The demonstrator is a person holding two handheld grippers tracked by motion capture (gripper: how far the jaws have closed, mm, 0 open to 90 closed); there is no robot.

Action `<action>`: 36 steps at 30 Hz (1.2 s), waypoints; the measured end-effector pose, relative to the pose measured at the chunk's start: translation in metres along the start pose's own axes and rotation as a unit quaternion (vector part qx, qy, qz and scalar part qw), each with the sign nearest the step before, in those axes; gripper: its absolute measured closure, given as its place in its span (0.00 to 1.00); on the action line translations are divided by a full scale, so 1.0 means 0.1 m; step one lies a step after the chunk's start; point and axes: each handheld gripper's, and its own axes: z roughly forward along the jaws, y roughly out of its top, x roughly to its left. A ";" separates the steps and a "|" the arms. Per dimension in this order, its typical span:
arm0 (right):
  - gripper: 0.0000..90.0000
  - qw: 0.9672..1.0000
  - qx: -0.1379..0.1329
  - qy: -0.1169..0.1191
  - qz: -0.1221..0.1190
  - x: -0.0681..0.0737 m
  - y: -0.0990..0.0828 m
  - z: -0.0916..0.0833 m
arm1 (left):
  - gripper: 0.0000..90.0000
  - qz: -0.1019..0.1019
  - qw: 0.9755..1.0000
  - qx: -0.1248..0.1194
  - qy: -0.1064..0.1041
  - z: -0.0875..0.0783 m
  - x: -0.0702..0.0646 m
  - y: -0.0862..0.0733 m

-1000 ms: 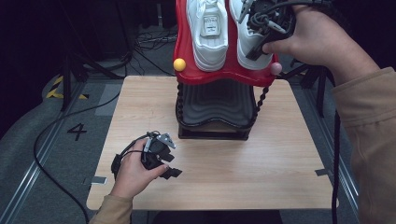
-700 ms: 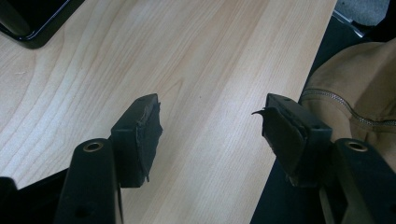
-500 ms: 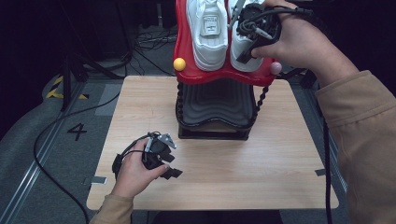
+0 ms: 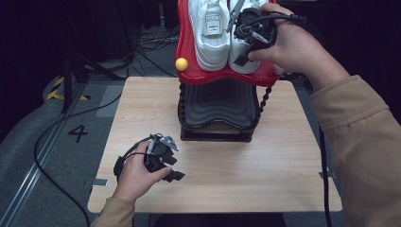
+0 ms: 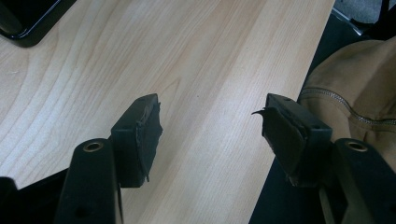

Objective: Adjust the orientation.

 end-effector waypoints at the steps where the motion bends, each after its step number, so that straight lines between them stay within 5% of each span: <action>1: 0.84 1.000 0.001 -0.004 -0.001 0.00 0.01 0.01 | 0.42 -0.001 1.000 0.002 -0.001 0.00 0.00 0.00; 17: 0.83 1.000 0.005 -0.006 0.011 0.01 0.03 0.01 | 0.42 0.002 1.000 0.000 -0.003 0.01 -0.01 0.01; 23: 0.69 1.000 -0.013 -0.009 0.019 0.02 -0.04 -0.01 | 0.42 0.004 1.000 0.001 -0.004 0.01 -0.02 0.02; 29: 0.59 0.996 -0.079 -0.007 0.032 0.04 -0.19 -0.21 | 0.42 0.001 1.000 0.002 -0.003 0.02 -0.03 0.02; 36: 0.56 0.986 -0.159 -0.012 0.038 0.08 -0.43 -0.60 | 0.42 0.003 1.000 0.004 0.000 0.01 -0.05 0.01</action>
